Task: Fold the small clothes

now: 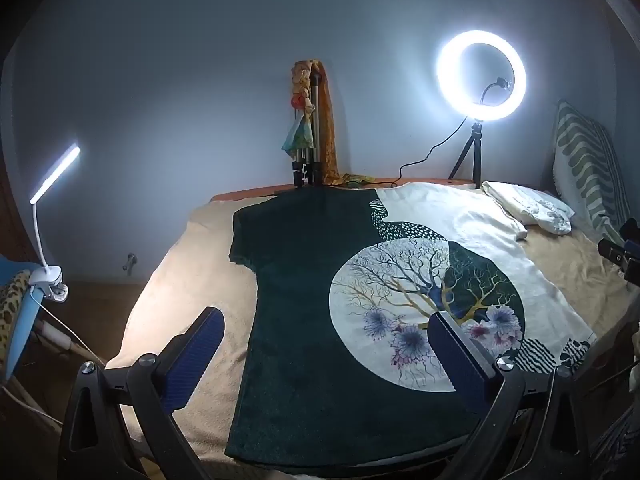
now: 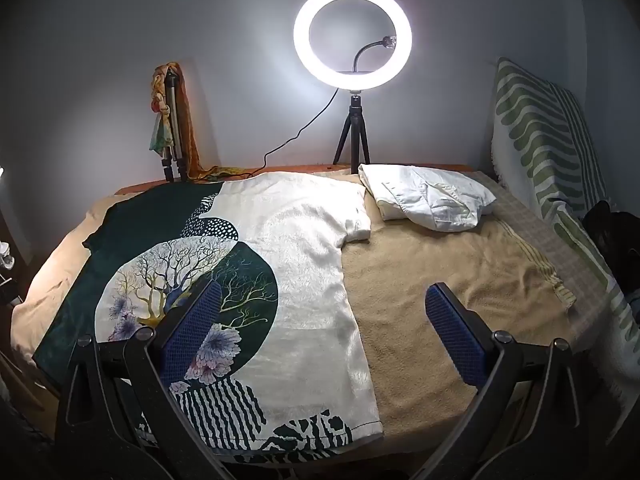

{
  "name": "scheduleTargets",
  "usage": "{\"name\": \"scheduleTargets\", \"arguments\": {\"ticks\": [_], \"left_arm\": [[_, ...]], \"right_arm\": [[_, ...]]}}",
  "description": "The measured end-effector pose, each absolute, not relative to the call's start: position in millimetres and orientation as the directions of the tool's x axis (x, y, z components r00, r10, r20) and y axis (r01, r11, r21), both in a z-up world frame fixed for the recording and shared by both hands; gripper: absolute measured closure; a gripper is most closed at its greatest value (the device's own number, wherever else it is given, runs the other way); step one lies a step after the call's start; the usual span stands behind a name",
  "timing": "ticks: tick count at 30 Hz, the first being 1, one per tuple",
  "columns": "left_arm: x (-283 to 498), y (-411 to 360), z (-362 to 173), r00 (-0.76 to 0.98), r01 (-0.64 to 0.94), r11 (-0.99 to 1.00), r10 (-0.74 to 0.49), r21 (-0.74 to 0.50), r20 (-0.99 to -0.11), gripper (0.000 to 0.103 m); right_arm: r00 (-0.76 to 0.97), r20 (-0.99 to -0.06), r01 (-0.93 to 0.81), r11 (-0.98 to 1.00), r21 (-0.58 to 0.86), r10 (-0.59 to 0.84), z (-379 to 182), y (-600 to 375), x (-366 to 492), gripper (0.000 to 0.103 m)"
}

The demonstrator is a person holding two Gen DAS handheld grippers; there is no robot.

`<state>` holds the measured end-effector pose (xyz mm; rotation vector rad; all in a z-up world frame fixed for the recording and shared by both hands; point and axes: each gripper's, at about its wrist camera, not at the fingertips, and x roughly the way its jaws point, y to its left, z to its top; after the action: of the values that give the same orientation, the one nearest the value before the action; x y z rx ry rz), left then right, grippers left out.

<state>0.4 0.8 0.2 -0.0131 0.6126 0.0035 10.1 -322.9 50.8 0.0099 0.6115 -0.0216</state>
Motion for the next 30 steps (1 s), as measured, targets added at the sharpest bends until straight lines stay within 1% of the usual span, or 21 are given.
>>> {"name": "scheduleTargets", "arguments": {"ticks": [4,10,12,13,30], "left_arm": [[-1,7,5,0.83,0.007,1.0,-0.022,-0.028,-0.557,0.0],[-11,34,-14,0.851,0.012,0.999,-0.031,-0.039,-0.525,0.0],[-8,12,-8,0.845,-0.003,1.0,0.009,0.011,-0.534,0.0],[-7,11,-7,0.845,-0.007,1.0,0.012,0.012,-0.534,0.0],[-8,6,5,0.854,-0.033,0.999,0.036,0.016,-0.52,0.0]], "right_arm": [[0.82,-0.572,0.021,1.0,0.007,-0.013,50,-323,10,0.0],[0.825,-0.565,0.009,1.0,-0.009,-0.013,50,-320,10,0.0],[0.826,-0.563,0.005,1.0,-0.012,-0.011,50,-318,10,0.0],[0.823,-0.568,0.018,1.0,0.007,-0.011,51,-322,10,0.0],[0.825,-0.565,0.017,1.0,-0.012,-0.021,49,-319,11,0.0]]}}
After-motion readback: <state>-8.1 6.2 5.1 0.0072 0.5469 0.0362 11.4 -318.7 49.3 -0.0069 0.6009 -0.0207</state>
